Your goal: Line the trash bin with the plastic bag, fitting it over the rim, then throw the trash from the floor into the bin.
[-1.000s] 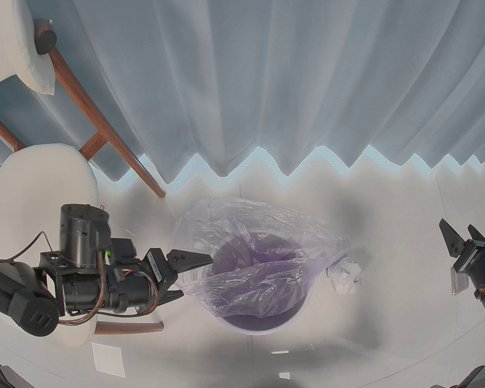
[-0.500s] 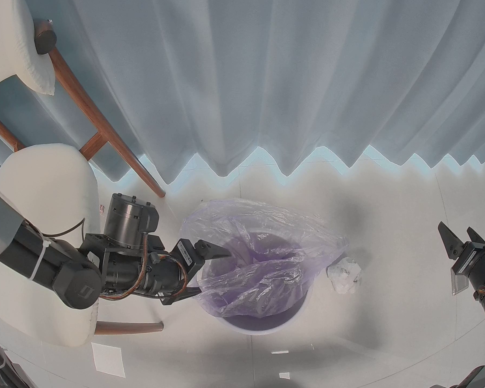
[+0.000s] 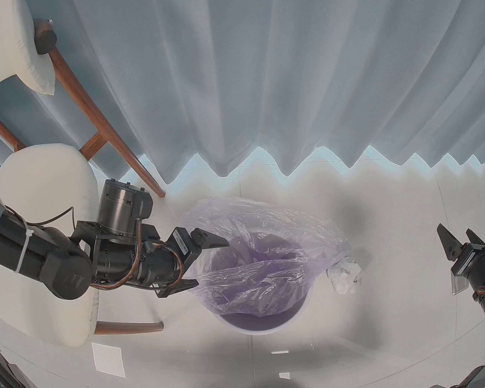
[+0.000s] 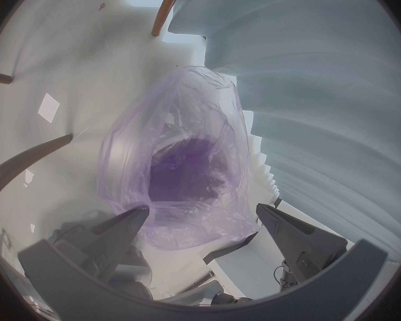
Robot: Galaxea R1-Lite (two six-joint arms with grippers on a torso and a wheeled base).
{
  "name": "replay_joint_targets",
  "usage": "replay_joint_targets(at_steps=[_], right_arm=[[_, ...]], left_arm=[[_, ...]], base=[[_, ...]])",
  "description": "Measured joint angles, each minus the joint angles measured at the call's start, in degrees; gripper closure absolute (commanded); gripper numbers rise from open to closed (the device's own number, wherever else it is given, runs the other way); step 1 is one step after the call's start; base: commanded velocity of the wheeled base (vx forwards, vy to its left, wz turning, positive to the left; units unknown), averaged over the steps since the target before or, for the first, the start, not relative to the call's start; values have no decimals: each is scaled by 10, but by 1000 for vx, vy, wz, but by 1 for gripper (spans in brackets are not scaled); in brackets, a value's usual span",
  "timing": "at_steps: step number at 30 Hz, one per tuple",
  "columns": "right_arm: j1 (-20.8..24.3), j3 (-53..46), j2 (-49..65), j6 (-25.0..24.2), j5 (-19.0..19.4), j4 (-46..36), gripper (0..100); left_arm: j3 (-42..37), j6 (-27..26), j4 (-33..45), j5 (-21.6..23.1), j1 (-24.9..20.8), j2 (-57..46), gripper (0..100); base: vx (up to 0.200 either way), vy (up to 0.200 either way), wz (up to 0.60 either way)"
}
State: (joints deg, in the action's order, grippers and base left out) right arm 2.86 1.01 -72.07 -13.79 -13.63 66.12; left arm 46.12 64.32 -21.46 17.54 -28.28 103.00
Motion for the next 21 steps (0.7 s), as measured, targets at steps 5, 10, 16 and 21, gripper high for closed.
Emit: replay_joint_targets(at_steps=[5, 10, 16, 21], right_arm=[[0, 0, 0, 0, 0, -5, 0], [0, 0, -1, 0, 0, -5, 0], [-1, 0, -1, 0, 0, -6, 0], [-2, 0, -1, 3, 0, -5, 0]], left_arm=[[2, 38, 33, 1, 5, -25, 0], [0, 79, 56, 2, 6, -44, 0], [0, 87, 87, 3, 1, -49, 0], [2, 88, 97, 3, -7, -32, 0]], base=[[0, 0, 0], [0, 0, 0], [0, 0, 0], [0, 0, 0]])
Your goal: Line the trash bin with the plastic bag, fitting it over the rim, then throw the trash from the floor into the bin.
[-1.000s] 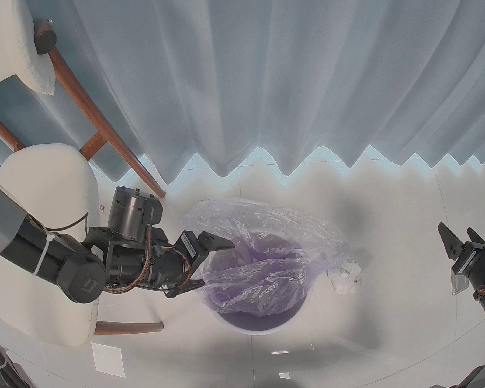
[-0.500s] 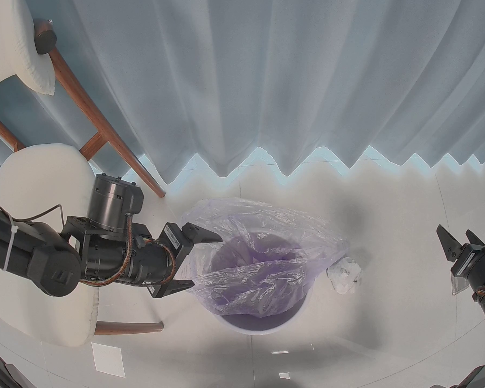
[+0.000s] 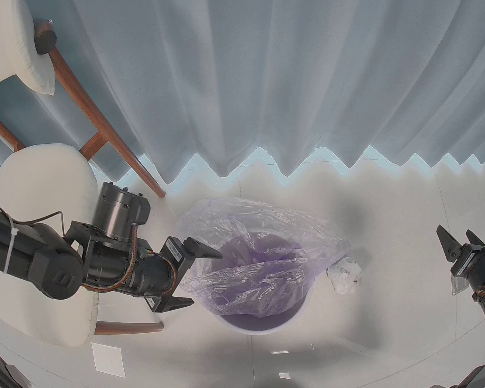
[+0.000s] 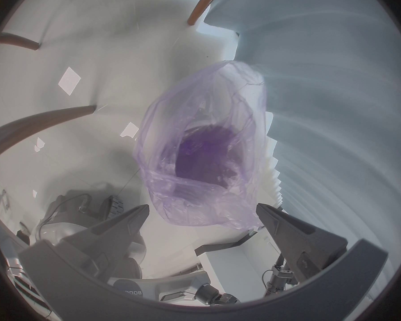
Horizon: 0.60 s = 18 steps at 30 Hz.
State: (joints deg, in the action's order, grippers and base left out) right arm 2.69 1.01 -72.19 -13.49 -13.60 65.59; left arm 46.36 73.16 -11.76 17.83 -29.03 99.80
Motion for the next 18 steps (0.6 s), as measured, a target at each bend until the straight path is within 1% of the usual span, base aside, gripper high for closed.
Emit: replay_joint_targets(at_steps=[7, 18], right_arm=[[-4, 0, 0, 2, 0, 0, 0], [-7, 0, 0, 2, 0, 0, 0]], left_arm=[[9, 24, 0, -2, -5, 45, 0], [75, 55, 2, -4, 2, 100, 0]], base=[[0, 0, 0], [0, 0, 0]])
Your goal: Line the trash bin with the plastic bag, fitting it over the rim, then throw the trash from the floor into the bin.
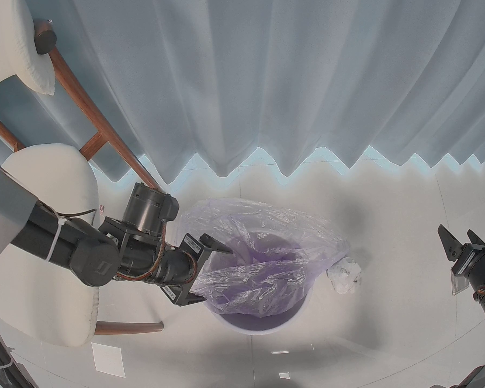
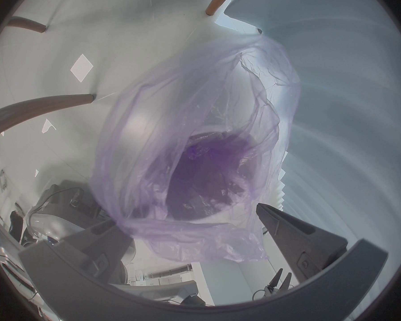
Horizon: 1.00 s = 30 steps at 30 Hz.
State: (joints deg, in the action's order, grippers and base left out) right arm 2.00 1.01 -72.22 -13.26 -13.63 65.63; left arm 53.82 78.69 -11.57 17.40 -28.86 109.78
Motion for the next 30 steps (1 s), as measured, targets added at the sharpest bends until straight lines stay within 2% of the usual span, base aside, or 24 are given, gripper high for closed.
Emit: replay_joint_targets(at_steps=[9, 10, 22, 30], right_arm=[[0, 0, 0, 0, 0, 0, 0], [0, 0, 0, 0, 0, 0, 0], [0, 0, 0, 0, 0, -1, 0], [6, 0, -5, 3, 2, 10, 0]], left_arm=[[18, 7, 1, -3, 1, 37, 0], [18, 7, 1, -3, 1, 39, 100], [12, 8, 22, -4, 0, 37, 100], [-23, -2, 31, -4, -6, -15, 100]], base=[[0, 0, 0], [0, 0, 0], [0, 0, 0], [0, 0, 0]])
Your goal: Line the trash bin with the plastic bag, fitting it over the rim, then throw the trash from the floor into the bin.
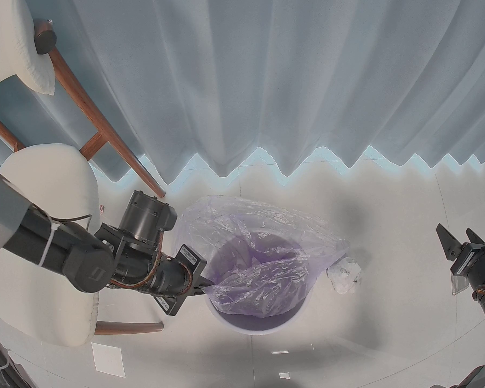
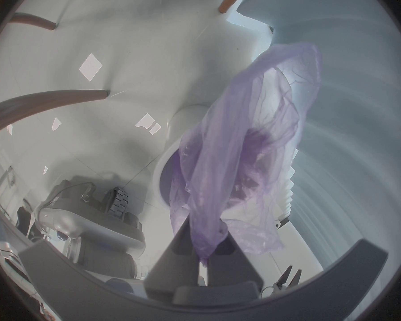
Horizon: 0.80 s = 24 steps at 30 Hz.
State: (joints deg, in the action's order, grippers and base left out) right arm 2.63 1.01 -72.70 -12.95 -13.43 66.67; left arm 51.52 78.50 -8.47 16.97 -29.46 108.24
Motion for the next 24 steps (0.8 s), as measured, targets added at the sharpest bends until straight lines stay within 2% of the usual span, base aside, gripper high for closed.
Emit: replay_joint_targets(at_steps=[7, 12, 15, 24], right_arm=[[49, 0, -38, -4, 18, 59, 0], [65, 23, -69, -31, 46, 21, 0], [67, 54, -75, -45, 66, -62, 0], [69, 203, -45, -65, 129, -402, 0]], left_arm=[[-69, -70, -1, -9, -44, -63, 100], [-104, -94, -3, -36, -81, -92, 100], [-113, -97, -4, -52, -91, -101, 100], [-125, -101, -14, -88, -102, -116, 100]], base=[[0, 0, 0], [0, 0, 0], [0, 0, 0], [0, 0, 0]])
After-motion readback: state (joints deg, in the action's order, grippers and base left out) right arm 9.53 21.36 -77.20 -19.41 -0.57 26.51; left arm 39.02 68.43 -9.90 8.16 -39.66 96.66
